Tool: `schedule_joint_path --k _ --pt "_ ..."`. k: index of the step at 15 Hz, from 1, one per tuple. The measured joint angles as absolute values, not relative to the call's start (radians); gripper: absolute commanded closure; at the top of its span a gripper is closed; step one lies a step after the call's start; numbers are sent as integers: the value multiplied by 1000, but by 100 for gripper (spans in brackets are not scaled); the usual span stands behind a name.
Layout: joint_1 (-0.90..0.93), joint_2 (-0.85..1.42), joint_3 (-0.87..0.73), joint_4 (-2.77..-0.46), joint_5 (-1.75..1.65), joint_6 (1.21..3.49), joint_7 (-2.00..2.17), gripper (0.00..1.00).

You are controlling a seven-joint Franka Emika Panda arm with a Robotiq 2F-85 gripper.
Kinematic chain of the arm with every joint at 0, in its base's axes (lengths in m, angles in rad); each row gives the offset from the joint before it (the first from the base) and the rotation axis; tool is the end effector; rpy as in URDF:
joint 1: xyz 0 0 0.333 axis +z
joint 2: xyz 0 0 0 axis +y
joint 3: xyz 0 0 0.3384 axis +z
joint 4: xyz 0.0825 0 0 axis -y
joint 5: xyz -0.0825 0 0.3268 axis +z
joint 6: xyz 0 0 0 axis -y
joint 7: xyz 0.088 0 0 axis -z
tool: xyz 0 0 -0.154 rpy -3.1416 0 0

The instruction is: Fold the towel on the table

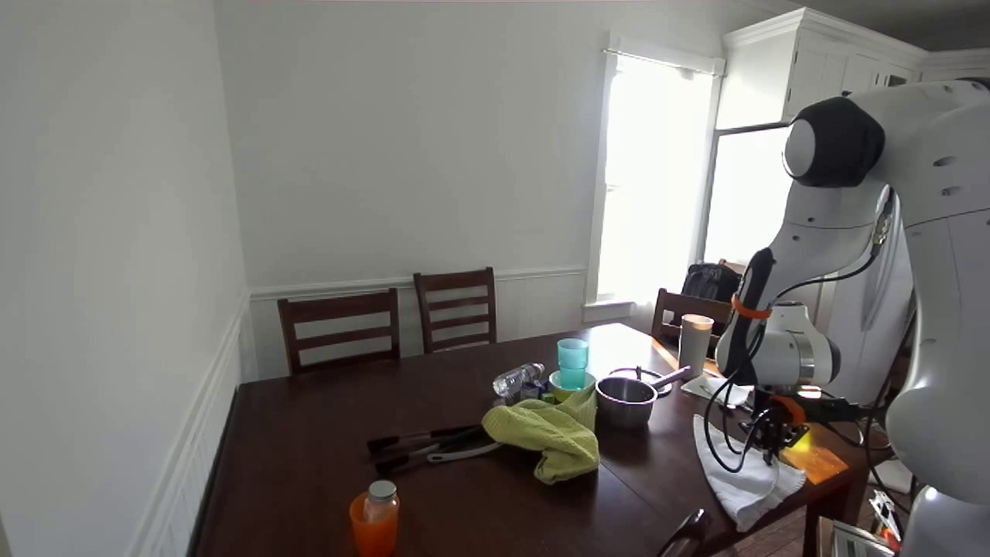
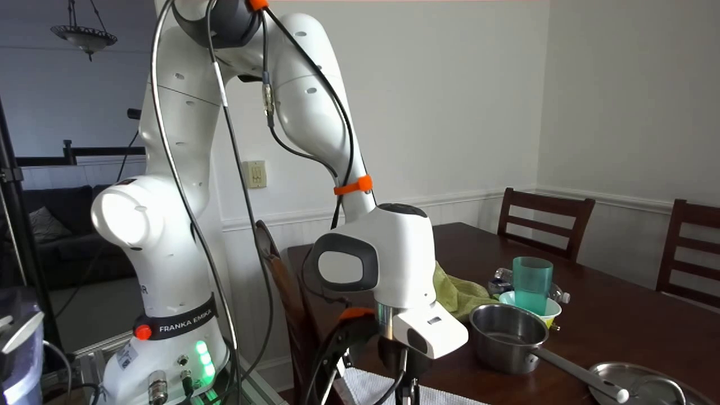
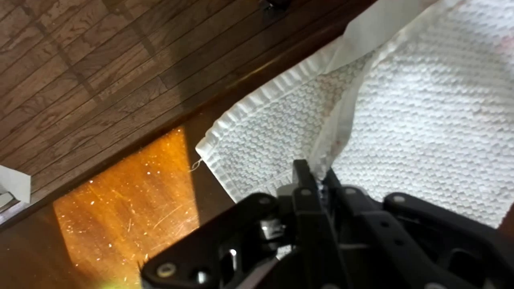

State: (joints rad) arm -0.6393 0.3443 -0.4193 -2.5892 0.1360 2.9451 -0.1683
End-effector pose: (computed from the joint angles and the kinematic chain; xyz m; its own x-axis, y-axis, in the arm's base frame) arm 0.1963 -0.3879 0.1824 0.5431 -0.8388 0.0369 -0.8363 -0.5365 0.1125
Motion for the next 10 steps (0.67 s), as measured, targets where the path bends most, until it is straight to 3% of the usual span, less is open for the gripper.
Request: schedule_joint_path --k 10 --pt "-717 357 -398 -2588 115 2997 -198 98"
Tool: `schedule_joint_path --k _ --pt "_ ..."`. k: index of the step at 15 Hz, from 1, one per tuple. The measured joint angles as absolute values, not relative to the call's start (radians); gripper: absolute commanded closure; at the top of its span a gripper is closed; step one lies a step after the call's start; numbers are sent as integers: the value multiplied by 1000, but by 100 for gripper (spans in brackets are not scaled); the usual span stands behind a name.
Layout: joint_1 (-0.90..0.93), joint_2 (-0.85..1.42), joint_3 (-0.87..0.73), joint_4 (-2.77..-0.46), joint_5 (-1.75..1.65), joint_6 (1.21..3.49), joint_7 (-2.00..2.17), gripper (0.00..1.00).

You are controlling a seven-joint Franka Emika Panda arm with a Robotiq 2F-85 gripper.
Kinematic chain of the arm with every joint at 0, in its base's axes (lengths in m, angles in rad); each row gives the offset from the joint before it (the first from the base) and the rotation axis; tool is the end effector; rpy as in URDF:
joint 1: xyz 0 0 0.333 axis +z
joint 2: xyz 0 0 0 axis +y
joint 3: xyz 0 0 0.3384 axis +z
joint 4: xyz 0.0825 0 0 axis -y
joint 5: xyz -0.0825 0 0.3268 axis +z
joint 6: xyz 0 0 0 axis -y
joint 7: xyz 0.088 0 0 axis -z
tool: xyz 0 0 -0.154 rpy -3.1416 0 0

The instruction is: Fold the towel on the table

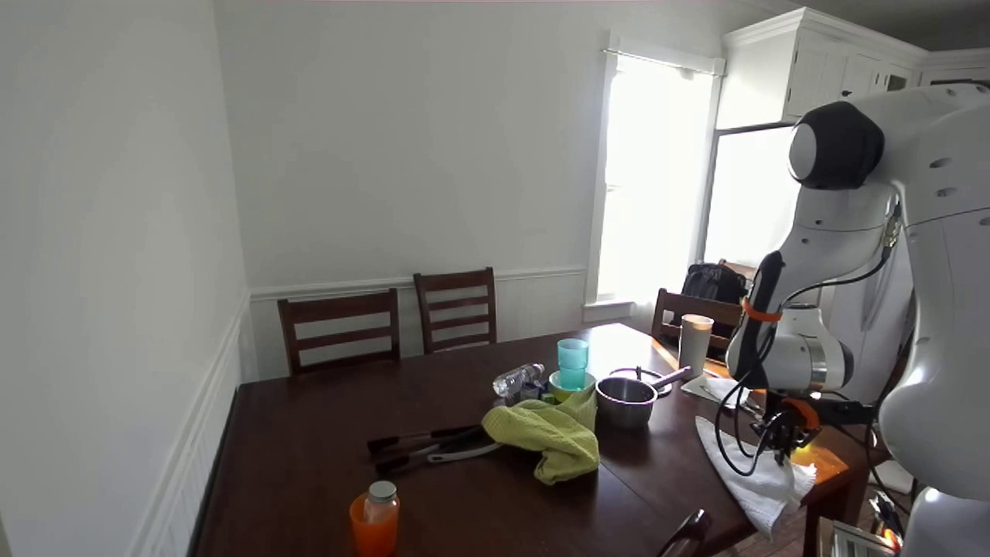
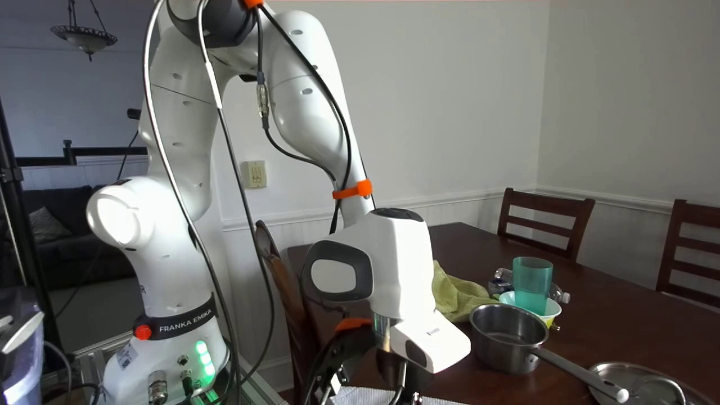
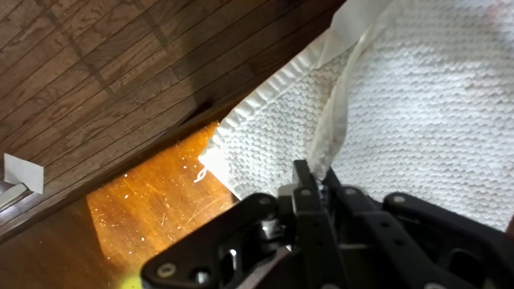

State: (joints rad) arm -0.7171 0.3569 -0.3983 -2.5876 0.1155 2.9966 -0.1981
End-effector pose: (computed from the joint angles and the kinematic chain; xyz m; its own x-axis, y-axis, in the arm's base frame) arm 0.1774 -0.4037 0.1814 0.5403 -0.8387 0.0679 -0.8387 -0.5301 0.1252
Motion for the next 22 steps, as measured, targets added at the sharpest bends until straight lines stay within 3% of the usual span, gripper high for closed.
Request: schedule_joint_path --k 6,7,8,10,19,22 --pt "-779 331 -352 -2585 124 3009 -205 98" --pt "-780 332 -352 -2585 122 3013 -205 93" --pt "-780 333 -352 -2585 120 3017 -205 68" --pt "-779 338 -353 -2583 114 3026 -204 63" --pt "-755 370 -385 -2554 91 3053 -194 2" --pt "-747 371 -371 -2553 92 3044 -161 0"
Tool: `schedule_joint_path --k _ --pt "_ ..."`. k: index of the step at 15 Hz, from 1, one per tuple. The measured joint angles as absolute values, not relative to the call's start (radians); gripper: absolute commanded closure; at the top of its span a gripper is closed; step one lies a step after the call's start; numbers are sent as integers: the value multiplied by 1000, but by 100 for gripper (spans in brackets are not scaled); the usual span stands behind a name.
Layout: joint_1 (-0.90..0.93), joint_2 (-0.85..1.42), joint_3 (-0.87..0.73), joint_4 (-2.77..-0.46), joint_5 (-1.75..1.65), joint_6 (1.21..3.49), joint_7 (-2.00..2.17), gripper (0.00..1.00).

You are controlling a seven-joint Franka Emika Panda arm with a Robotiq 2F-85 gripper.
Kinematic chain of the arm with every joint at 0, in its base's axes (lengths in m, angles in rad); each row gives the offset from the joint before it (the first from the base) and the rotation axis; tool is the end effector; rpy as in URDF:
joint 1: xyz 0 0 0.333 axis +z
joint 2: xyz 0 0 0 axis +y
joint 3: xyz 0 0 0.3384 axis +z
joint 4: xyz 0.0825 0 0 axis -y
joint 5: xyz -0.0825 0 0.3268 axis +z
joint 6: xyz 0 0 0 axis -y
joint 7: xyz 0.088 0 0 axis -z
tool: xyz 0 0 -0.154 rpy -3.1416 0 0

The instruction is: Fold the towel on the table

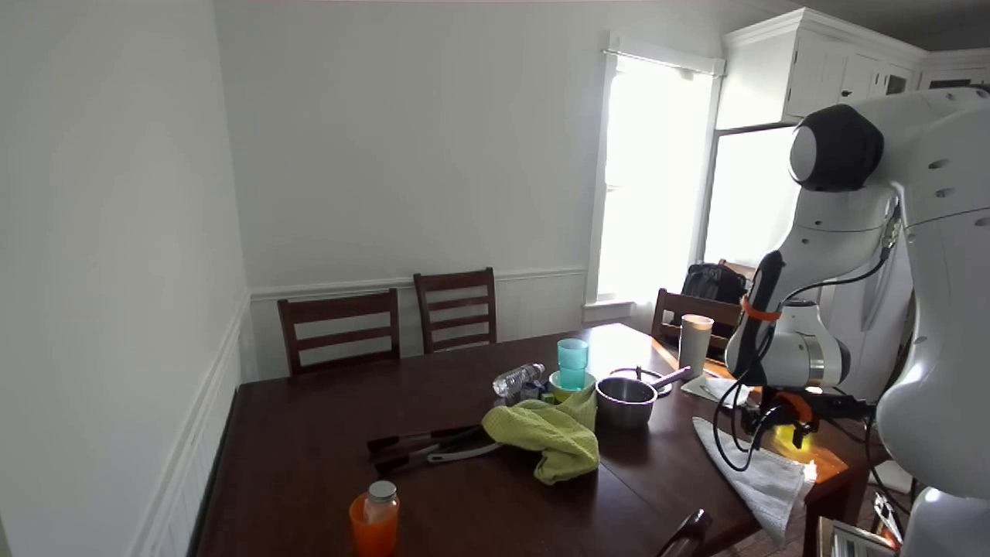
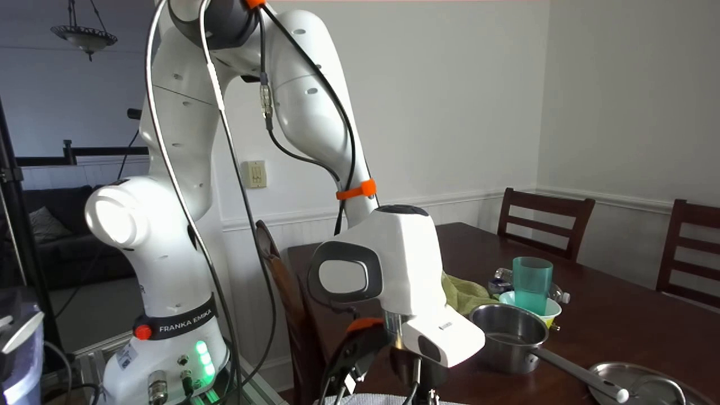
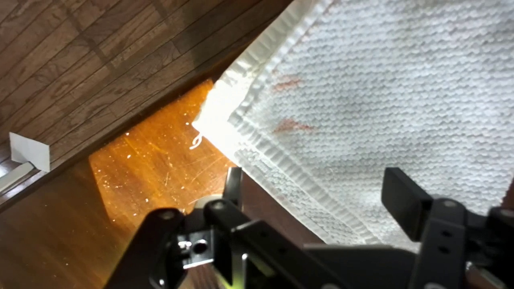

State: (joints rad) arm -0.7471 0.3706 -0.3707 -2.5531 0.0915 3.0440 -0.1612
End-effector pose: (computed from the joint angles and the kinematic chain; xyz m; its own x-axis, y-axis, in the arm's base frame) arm 0.1877 -0.4205 0.1877 0.5309 -0.8369 0.1332 -0.8464 -0.5159 0.1321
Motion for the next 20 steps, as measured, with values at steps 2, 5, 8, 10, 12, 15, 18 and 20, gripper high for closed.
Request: schedule_joint_path --k 2,5,8,10,12,15,18,20 --pt "-740 371 -348 -2553 96 3020 -132 18" --pt "-722 376 -316 -2552 99 2984 -90 43" --pt "-715 390 -278 -2547 119 2960 -68 64" --pt "-714 403 -257 -2542 132 2948 -61 78" --pt "-714 416 -239 -2533 149 2935 -57 92" --pt "-715 417 -219 -2522 180 2921 -53 100" --pt "-718 416 -194 -2516 226 2919 -50 98" --pt "-718 417 -177 -2510 251 2919 -46 98"
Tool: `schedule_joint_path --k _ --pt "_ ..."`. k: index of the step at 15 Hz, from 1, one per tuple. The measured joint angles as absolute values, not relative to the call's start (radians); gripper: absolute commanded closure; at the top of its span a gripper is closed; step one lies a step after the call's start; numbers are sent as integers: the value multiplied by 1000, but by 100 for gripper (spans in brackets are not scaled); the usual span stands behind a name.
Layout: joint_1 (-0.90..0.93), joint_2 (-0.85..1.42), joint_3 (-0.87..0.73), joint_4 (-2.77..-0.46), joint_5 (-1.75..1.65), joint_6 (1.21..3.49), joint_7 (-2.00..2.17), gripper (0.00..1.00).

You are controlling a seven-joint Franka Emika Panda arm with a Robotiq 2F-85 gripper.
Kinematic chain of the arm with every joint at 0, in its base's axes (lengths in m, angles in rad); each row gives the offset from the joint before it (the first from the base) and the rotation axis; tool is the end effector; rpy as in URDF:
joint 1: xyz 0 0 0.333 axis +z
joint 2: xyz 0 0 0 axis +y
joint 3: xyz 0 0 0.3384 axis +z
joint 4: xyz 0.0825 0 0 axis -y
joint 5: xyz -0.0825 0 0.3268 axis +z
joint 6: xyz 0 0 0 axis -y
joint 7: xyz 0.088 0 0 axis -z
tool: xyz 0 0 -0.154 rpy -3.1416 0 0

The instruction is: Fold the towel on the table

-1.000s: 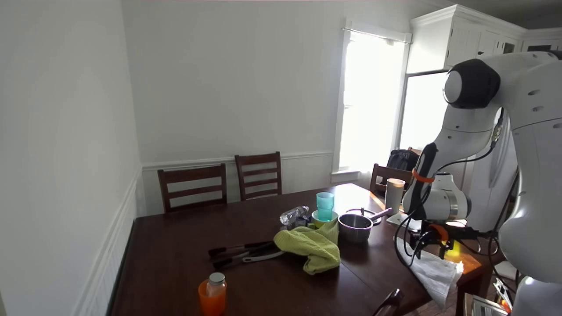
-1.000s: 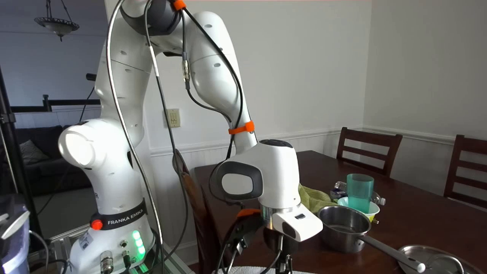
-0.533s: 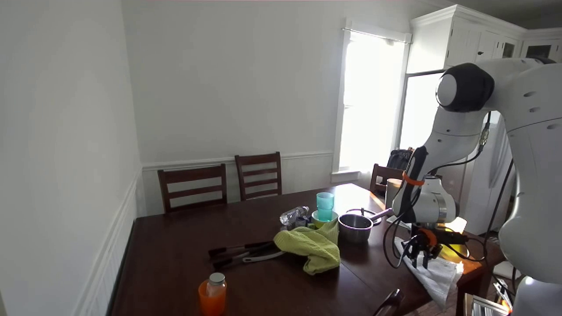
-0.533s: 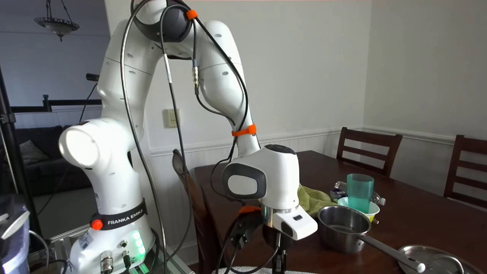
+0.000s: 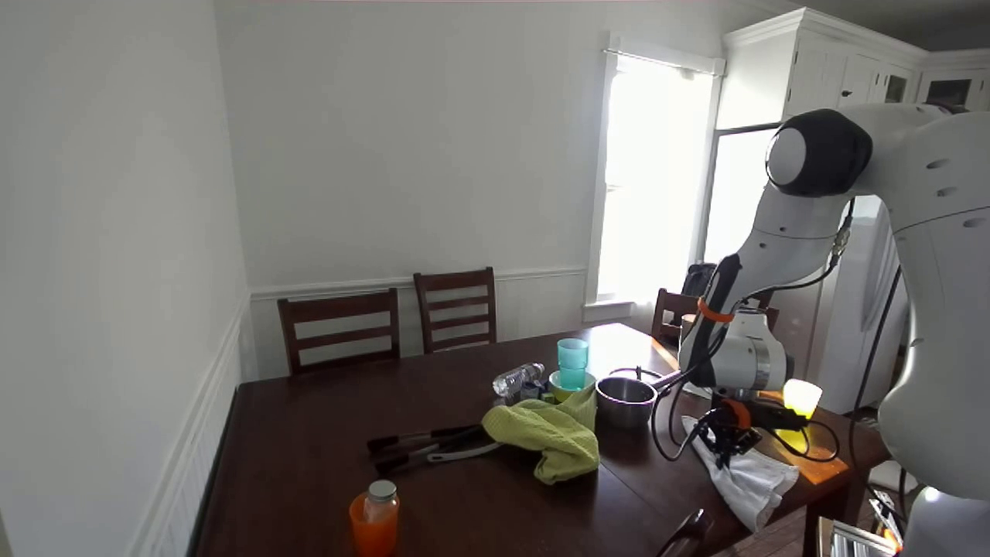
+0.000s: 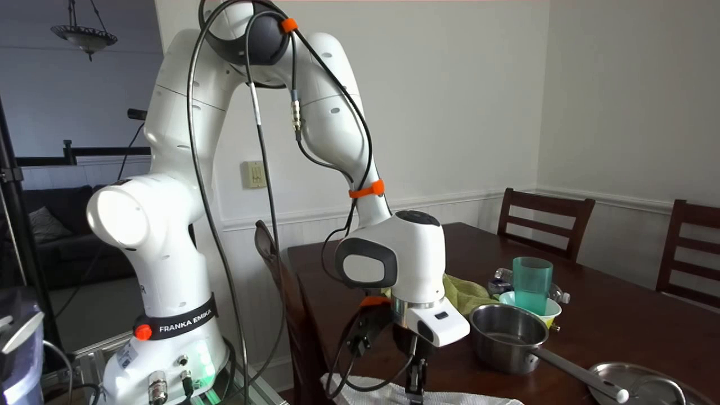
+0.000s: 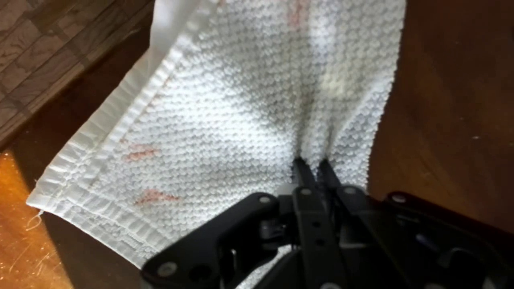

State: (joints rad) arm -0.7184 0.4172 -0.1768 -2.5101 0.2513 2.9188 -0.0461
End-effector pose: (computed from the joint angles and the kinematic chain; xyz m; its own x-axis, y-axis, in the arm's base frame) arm 0.2661 -0.3623 0.1560 0.4720 -0.8816 0.0072 -0.8815 -0.4718 0.0152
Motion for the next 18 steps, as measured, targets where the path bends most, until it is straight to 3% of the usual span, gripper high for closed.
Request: schedule_joint_path --k 7,8,9,18 --pt "-718 423 -118 -2487 320 2919 -36 98" --pt "-718 426 -113 -2483 325 2919 -34 68" --pt "-718 427 -110 -2479 327 2919 -34 68" --pt "-713 427 -116 -2467 327 2919 -32 4"
